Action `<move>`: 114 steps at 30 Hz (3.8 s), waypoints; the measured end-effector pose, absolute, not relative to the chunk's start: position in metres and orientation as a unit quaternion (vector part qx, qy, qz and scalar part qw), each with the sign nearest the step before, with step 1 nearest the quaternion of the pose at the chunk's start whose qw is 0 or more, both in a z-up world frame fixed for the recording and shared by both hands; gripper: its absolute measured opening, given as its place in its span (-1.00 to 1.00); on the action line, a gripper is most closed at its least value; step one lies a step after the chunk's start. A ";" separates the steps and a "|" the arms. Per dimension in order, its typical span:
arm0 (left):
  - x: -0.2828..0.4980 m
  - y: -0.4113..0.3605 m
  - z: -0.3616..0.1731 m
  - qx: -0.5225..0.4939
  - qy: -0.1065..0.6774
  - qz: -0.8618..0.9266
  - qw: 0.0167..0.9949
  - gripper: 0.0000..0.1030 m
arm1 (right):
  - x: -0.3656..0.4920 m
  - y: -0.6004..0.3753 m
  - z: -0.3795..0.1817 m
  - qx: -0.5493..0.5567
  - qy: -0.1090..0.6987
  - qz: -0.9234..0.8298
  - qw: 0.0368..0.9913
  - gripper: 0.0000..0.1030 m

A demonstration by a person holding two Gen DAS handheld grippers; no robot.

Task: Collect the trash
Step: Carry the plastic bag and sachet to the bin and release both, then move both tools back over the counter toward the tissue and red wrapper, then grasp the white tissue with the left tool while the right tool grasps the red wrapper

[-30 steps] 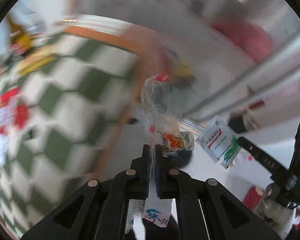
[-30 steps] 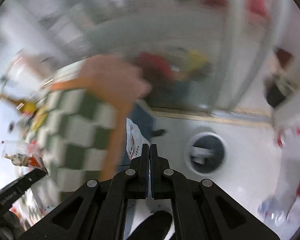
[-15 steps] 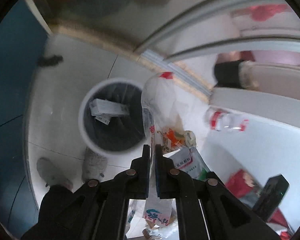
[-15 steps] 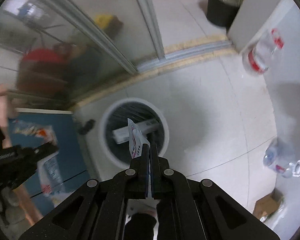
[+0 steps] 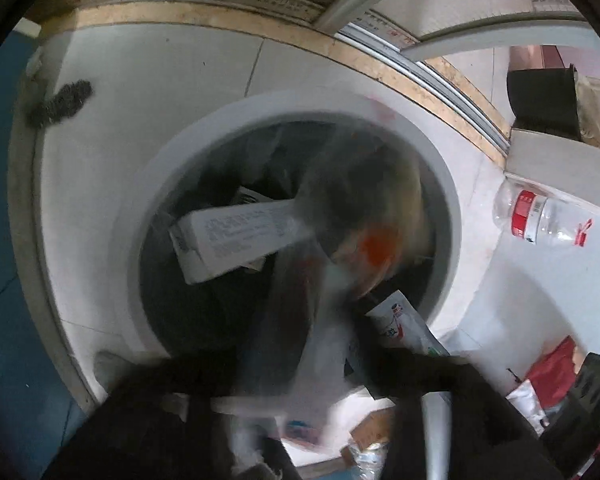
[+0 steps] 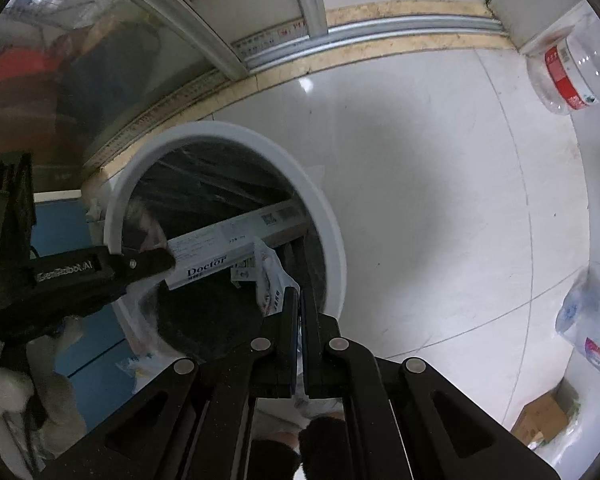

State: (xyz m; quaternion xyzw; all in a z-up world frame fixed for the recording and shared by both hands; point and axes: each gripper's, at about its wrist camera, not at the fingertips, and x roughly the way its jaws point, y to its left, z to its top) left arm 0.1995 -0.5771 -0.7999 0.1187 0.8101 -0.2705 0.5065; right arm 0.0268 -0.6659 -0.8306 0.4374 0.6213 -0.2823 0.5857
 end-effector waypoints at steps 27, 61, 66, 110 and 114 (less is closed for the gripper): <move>0.171 -0.494 -0.571 0.242 0.632 -0.255 0.691 0.84 | 0.014 -0.618 -0.621 0.327 0.606 -0.302 0.659 0.99; 0.149 -0.340 -0.168 0.103 0.527 -0.261 0.802 0.84 | -0.016 -0.491 -0.188 0.275 0.499 -0.237 0.787 0.99; 0.212 -0.242 -0.136 0.070 0.479 -0.168 0.859 0.84 | 0.069 -0.418 -0.173 0.244 0.517 -0.162 0.804 0.99; 0.234 0.191 -0.240 -0.066 0.575 0.114 0.808 -0.93 | 0.377 -0.064 -0.275 0.075 0.564 0.077 0.819 -0.86; 0.258 0.166 -0.201 -0.052 0.550 0.088 0.829 -0.93 | 0.369 -0.094 -0.248 0.102 0.538 0.073 0.833 -0.87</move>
